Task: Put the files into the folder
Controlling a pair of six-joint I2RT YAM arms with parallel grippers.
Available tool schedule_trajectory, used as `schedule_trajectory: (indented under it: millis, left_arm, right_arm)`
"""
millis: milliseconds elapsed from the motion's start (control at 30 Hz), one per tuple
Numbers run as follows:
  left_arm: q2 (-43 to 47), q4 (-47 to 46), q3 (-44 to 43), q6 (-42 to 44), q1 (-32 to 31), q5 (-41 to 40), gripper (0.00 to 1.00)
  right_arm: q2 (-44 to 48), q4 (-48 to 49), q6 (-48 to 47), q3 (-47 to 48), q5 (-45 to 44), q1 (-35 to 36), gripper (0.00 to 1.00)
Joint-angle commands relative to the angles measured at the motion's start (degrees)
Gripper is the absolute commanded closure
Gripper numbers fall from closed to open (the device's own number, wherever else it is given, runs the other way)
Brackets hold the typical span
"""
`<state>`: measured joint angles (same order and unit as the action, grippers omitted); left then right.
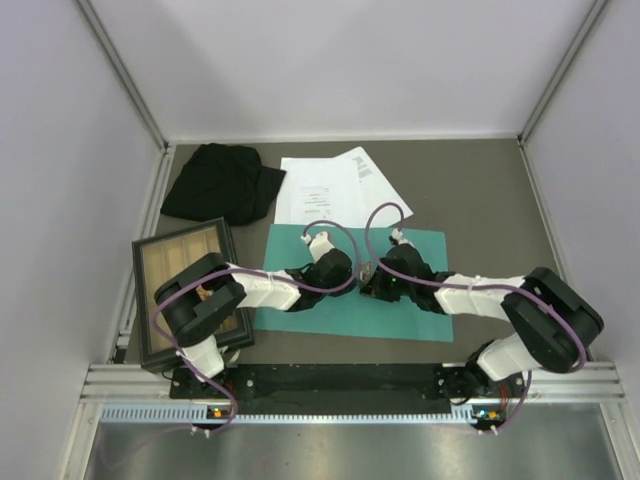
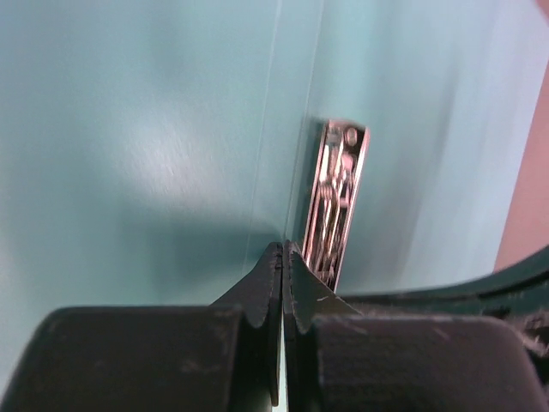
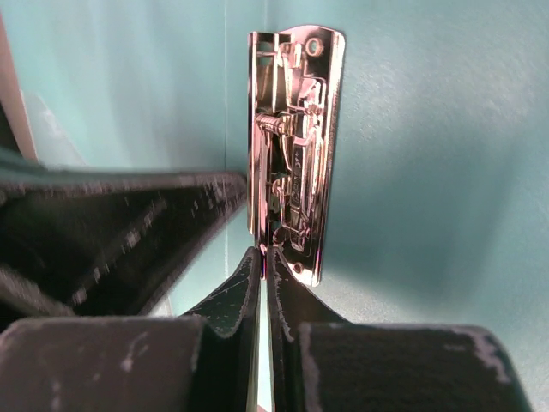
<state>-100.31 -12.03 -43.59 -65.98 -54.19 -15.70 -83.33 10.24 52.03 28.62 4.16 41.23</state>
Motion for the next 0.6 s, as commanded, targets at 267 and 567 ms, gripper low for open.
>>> schedule_trajectory:
  millis: [267,567]
  left_arm:
    - [-7.6,18.4,5.4,3.0,1.5,-2.4,1.00]
    - [-7.2,17.0,5.8,4.4,1.6,-2.4,1.00]
  right_arm:
    - [6.5,-18.4,-3.5,-1.2,3.8,-1.0,1.00]
    - [-10.3,-18.4,4.5,-5.9,-10.1,0.8,1.00]
